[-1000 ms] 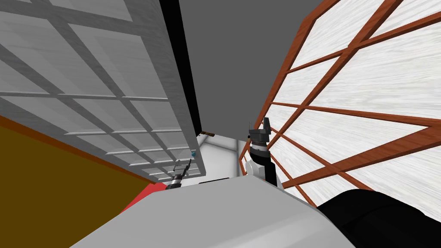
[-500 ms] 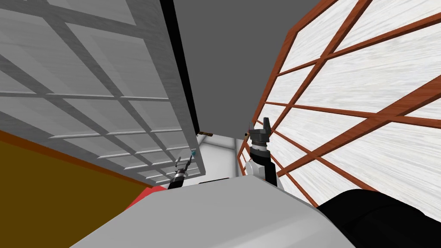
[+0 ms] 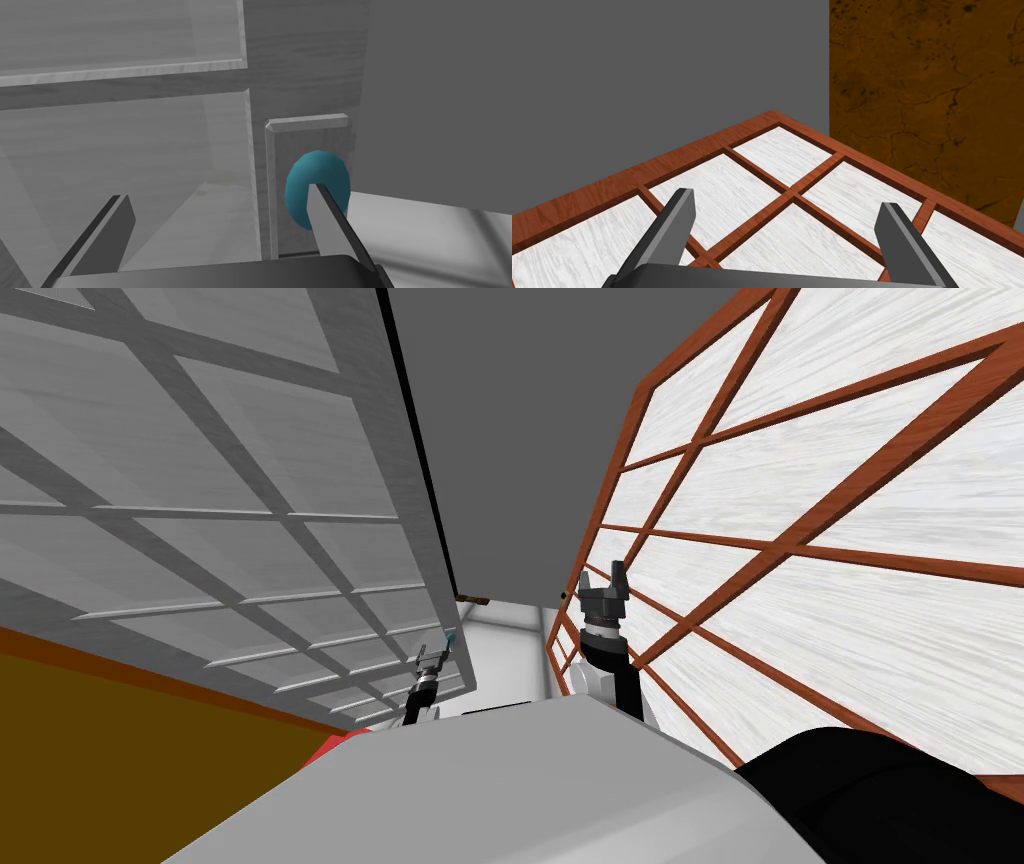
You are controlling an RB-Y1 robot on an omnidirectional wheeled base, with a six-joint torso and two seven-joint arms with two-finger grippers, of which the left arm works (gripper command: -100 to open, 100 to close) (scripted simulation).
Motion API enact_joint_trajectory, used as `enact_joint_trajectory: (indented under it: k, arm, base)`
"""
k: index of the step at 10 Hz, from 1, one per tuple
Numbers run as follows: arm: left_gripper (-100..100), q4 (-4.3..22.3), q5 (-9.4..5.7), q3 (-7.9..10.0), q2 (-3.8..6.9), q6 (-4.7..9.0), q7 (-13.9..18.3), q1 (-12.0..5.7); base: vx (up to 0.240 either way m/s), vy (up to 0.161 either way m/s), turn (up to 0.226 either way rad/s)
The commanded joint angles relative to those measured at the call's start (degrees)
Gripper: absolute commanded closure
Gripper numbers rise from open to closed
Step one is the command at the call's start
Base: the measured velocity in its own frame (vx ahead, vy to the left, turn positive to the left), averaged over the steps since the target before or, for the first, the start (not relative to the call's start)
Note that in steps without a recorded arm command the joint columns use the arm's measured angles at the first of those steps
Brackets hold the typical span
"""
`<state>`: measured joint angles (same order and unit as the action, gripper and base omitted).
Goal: Push the door open
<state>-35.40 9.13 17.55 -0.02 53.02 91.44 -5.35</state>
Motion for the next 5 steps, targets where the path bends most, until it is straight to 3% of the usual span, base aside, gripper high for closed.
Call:
enact_joint_trajectory:
  k: [1, 4, 5]
  arm:
    - [-100, 1.74, -1.17, -0.16, -0.24, -0.07, -1.26, -1.60]
    - [-100, 5.39, -5.67, -0.46, -1.42, -1.75, -5.26, -5.91]
    - [-100, 5.39, -5.67, -0.46, -1.42, -1.75, -5.26, -5.91]
  base:
    - [-0.036, 0.027, -0.089]
    - [-0.045, 0.028, -0.124]
    - [-0.031, 0.027, -0.049]
